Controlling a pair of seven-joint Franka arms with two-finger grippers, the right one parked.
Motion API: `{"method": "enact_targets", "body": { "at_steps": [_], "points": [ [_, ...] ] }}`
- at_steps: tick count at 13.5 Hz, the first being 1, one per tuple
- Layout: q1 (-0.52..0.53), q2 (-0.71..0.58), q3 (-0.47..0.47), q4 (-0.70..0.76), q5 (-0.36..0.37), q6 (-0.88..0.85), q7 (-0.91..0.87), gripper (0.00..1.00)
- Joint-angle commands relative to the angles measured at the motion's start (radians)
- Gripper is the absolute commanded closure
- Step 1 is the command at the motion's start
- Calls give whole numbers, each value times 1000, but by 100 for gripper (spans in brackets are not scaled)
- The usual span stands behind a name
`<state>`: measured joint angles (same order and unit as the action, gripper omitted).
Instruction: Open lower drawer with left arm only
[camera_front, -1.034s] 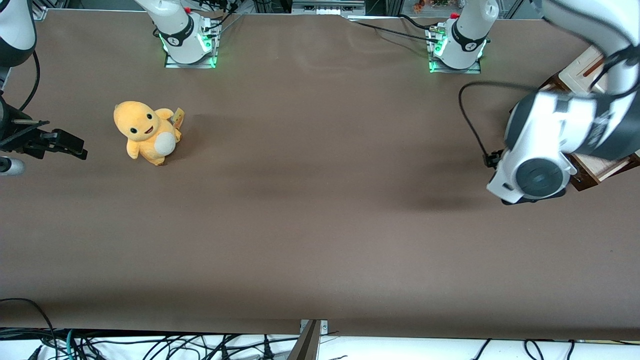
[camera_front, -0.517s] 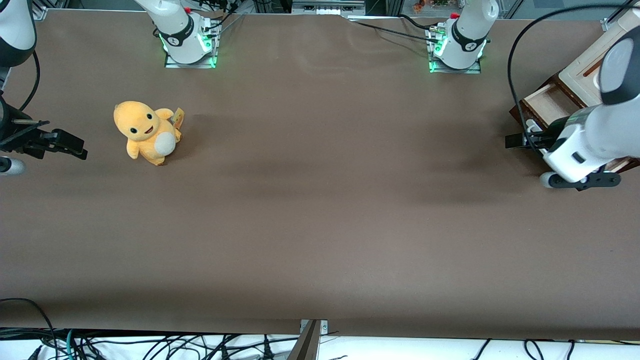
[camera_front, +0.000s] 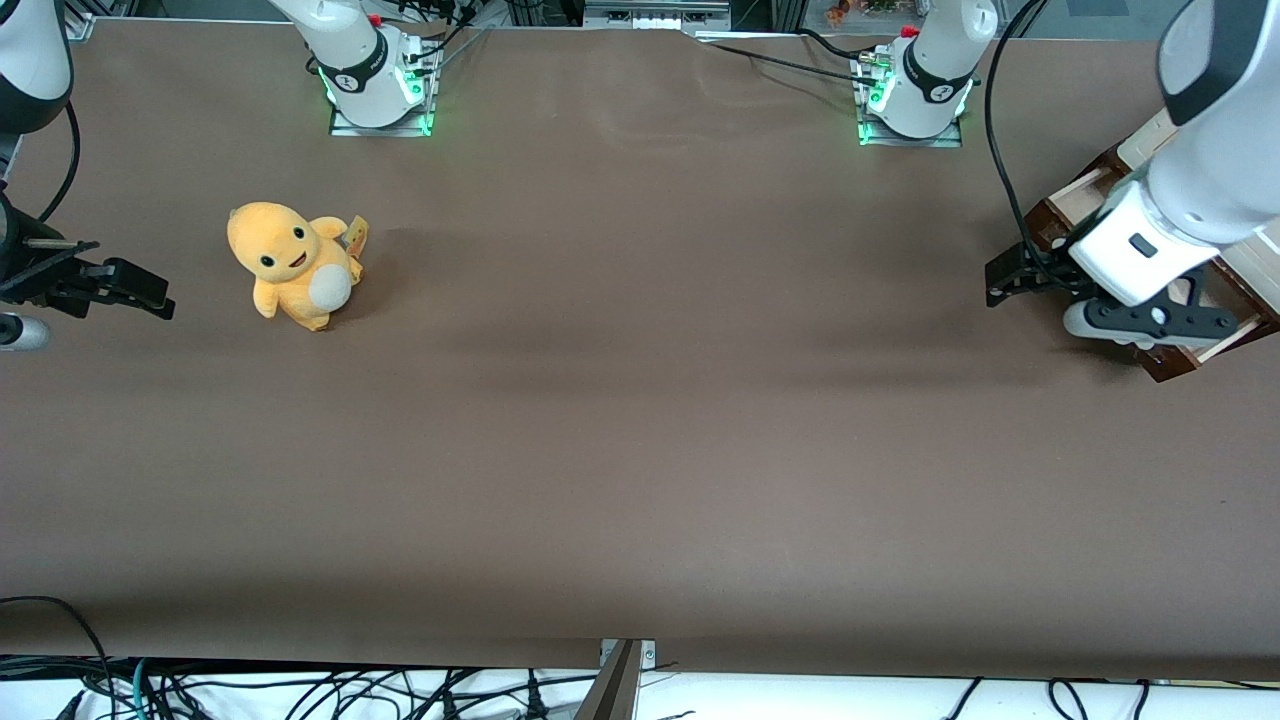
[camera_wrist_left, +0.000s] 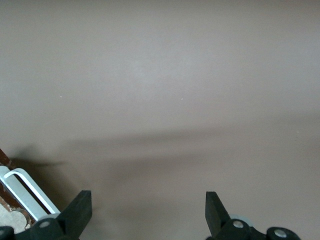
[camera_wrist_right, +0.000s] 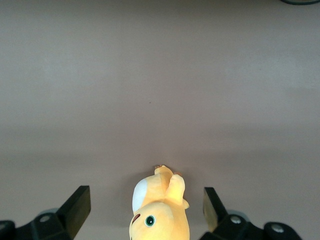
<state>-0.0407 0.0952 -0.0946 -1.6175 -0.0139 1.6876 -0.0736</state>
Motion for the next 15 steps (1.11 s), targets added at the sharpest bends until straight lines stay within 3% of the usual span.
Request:
{"method": "enact_targets", "body": {
  "at_steps": [1,15],
  "points": [
    [-30,-71,52,-85,3,37,83,0],
    [-11,-65,55,-62,5,-57,103,0]
  ]
}}
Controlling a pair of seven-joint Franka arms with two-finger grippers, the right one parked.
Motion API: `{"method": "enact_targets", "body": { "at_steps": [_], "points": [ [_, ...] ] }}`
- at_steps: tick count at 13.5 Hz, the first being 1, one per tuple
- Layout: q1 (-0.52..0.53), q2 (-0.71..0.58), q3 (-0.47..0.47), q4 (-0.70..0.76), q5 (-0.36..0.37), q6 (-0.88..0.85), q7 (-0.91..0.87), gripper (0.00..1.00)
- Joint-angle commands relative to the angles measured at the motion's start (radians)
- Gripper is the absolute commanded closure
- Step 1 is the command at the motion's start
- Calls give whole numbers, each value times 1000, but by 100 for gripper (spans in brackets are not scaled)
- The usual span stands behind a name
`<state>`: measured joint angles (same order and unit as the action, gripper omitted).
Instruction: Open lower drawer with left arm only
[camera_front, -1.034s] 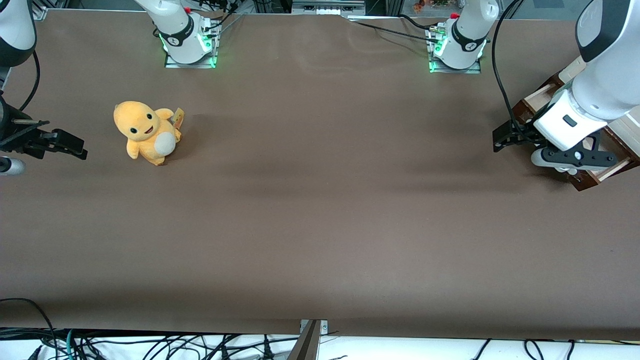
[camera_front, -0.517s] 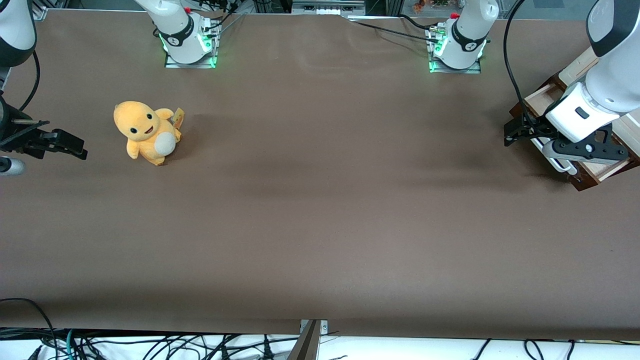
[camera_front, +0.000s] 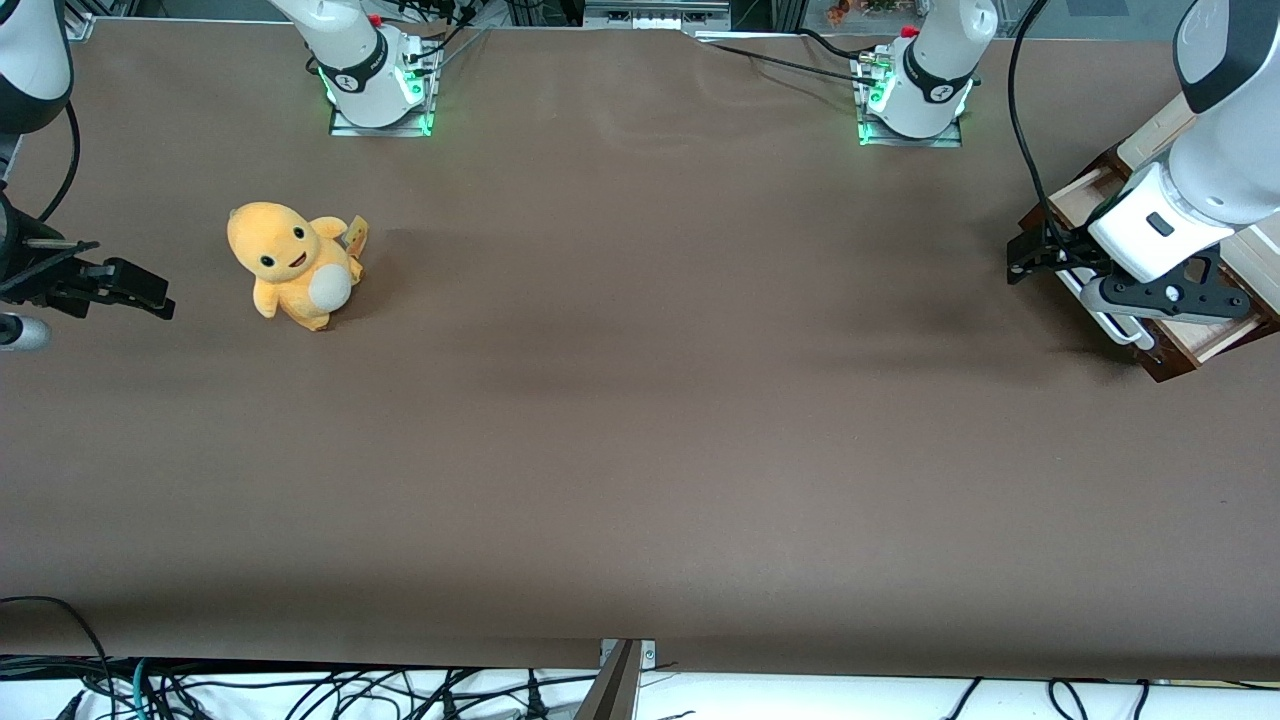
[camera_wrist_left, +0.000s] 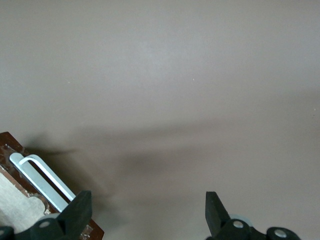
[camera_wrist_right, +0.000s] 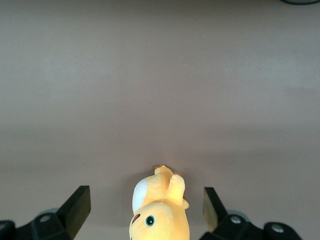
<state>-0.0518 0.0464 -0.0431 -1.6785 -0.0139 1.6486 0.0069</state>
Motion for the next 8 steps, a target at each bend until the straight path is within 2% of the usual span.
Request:
{"method": "enact_targets", "body": {
  "at_steps": [1,8],
  "points": [
    [0,-16,2,2,5,-18,21,0],
    [4,-14,3,5,5,-20,15,0]
  ]
}}
